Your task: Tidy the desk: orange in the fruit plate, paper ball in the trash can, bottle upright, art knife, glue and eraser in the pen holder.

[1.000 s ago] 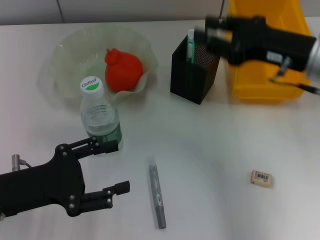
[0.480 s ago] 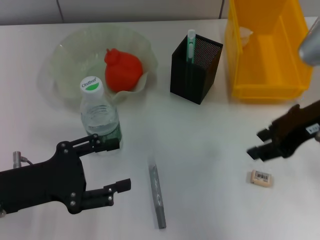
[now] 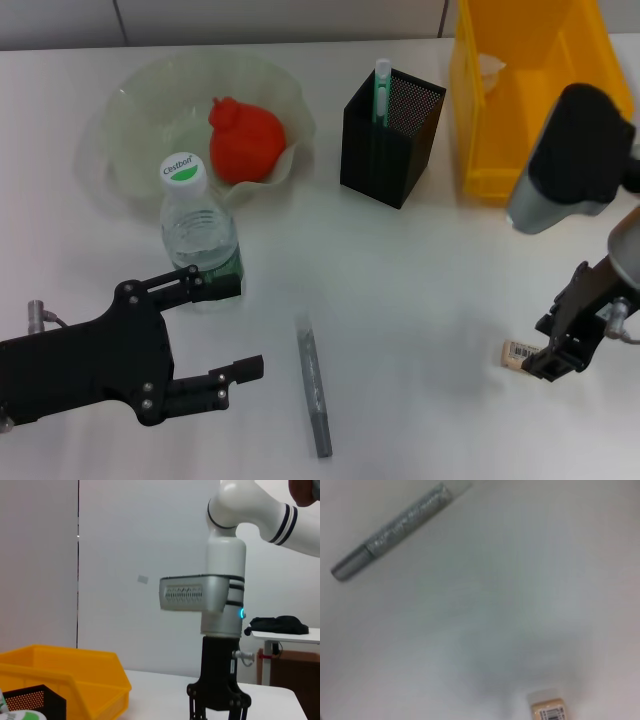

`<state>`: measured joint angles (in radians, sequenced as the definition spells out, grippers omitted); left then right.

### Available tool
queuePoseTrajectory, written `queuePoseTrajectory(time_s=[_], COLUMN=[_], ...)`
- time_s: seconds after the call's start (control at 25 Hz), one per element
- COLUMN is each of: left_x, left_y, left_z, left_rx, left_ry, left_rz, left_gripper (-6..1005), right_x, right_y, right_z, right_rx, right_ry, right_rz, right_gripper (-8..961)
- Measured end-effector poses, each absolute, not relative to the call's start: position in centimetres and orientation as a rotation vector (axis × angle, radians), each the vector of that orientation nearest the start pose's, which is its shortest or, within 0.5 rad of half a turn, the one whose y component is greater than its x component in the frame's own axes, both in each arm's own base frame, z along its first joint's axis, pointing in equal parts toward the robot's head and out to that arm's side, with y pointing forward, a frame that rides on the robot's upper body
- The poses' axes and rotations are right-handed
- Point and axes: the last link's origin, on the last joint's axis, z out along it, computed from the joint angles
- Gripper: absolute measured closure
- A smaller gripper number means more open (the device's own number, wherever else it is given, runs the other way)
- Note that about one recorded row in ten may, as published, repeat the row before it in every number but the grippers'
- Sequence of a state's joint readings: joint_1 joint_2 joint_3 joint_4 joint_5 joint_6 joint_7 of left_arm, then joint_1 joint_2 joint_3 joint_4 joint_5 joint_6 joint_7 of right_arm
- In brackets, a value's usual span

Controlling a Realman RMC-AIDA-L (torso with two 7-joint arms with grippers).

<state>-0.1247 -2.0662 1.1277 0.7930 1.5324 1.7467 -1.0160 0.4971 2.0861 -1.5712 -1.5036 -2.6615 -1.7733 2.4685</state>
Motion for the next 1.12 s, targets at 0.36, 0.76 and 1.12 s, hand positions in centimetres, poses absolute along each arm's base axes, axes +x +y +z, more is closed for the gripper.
queuePoseTrajectory(time_s=[0.36,0.76,1.12], left_x=[-27.7,-27.7,-27.6], left_y=[21.9,22.0,22.0], left_z=[-0.3,-0.2,-0.1], left_rx=[-2.736,-2.733,-2.734], left_ry=[-0.203,-0.199,-0.195], left_rz=[-0.987,-0.986,-0.986], left_gripper=[236,237,237], right_x=[19.6,19.8,15.9], right_y=[30.3,30.4,31.7], right_z=[-2.5,-3.9,0.1], right_rx=[-2.735,-2.746,-2.727], right_ry=[0.696,0.674,0.706], right_rz=[-0.895,-0.921,-0.518], right_gripper=[471,515,695])
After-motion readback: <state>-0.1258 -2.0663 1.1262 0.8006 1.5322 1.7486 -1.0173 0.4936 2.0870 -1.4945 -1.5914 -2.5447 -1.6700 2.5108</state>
